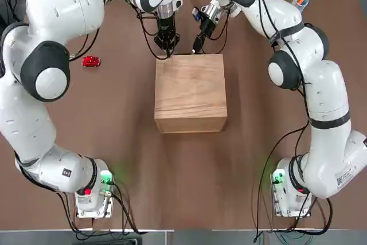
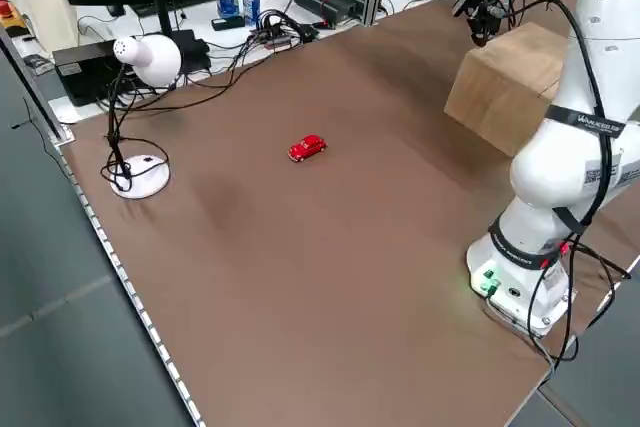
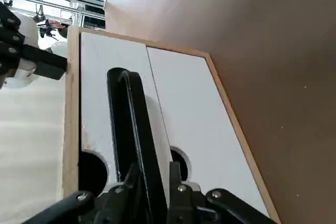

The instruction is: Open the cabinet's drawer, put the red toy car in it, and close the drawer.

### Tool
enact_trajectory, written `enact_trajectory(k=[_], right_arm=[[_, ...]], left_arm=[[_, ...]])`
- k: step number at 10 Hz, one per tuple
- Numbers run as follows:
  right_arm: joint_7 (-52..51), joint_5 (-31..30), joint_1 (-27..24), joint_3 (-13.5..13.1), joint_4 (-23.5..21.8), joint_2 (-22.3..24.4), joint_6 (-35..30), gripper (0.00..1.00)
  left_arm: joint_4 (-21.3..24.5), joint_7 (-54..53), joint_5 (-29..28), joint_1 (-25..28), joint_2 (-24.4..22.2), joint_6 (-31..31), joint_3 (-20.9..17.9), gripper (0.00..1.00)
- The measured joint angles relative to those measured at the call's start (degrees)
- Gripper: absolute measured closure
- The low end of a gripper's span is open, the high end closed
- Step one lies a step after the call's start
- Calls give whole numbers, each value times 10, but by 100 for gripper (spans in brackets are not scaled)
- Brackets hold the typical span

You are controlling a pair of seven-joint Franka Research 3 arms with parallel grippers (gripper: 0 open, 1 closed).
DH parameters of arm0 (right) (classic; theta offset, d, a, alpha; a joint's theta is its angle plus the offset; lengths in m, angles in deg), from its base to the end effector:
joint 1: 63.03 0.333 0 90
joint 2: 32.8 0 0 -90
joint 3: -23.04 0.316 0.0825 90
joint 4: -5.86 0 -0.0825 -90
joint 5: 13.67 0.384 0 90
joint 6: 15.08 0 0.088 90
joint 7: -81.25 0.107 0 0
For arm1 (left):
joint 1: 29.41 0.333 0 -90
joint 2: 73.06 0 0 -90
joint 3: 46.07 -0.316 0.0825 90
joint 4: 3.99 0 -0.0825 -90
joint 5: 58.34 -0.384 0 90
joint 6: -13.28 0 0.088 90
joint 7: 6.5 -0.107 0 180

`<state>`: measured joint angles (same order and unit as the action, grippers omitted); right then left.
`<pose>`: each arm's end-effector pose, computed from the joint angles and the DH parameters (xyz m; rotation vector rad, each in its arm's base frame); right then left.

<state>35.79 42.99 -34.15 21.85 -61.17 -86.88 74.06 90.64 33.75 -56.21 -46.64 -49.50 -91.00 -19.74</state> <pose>0.5918 0.4177 0.2268 -1.8424 -0.9962 0.4164 0.4803 -0.4196 0.3805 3.0814 -0.0455 -0.4564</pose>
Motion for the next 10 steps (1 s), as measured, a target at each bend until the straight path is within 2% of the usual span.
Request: enact_trajectory(k=[5, 10], right_arm=[[-8, 0, 0, 0, 2, -1, -3, 78], [-11, 1, -1, 0, 6, -4, -6, 79]], left_arm=[[0, 0, 0, 0, 0, 0, 0, 97], [0, 0, 0, 0, 0, 1, 0, 97]])
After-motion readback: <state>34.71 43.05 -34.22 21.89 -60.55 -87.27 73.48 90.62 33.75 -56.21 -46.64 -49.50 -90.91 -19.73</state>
